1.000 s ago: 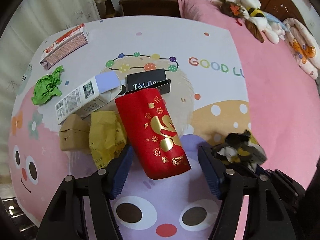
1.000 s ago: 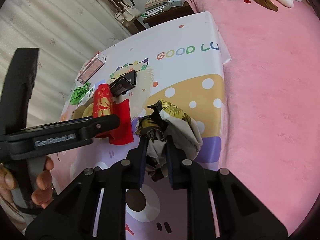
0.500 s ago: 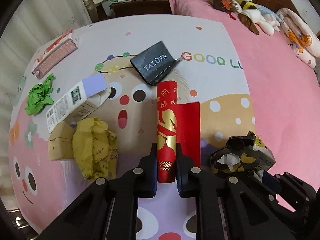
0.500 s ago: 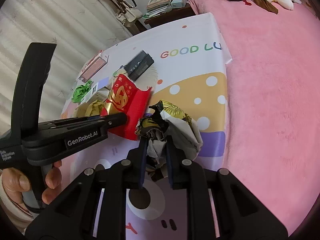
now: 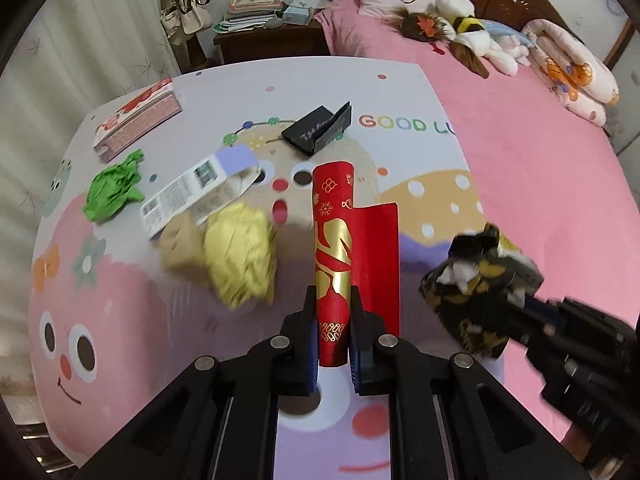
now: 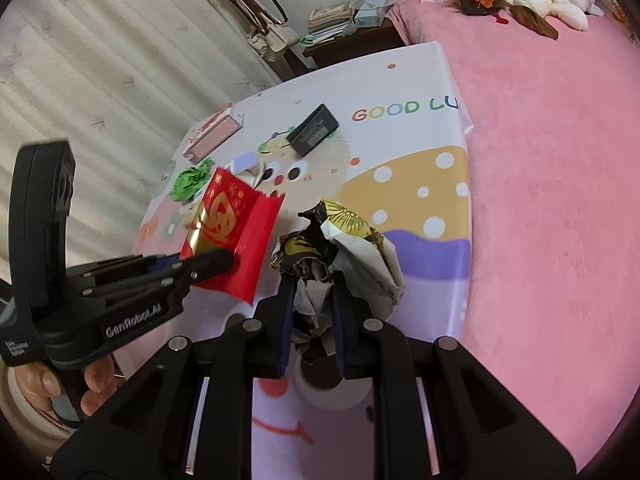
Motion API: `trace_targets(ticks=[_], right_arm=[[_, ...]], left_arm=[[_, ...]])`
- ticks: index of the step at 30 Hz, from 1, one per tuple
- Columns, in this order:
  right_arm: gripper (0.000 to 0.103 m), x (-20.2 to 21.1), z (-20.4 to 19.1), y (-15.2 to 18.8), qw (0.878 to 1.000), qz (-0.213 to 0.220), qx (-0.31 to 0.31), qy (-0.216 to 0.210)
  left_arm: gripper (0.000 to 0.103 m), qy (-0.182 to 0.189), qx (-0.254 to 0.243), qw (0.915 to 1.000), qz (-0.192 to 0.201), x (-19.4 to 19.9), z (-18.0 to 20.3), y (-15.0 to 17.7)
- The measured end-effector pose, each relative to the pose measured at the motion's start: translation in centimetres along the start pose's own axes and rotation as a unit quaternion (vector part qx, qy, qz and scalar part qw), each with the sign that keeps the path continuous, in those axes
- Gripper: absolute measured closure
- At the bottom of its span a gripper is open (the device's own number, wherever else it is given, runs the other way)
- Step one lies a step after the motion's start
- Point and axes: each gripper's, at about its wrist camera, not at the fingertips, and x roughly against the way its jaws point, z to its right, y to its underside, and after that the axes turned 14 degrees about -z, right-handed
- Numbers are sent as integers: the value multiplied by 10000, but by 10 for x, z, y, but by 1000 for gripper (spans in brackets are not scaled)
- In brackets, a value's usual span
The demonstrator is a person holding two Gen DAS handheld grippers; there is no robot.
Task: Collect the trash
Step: 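Carry both items over the bin and open both tools to drop them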
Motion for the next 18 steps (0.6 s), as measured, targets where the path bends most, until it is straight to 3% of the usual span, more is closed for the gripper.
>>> trace_targets(ticks=[10, 18], right_arm=[[89, 16, -57, 68, 10000, -1, 22, 19], [89, 18, -141, 162, 9997, 132, -121, 177]], left_arm=[[92, 30, -261, 9996, 97, 42, -39, 99], [92, 143, -629, 9975, 289, 77, -96, 187]])
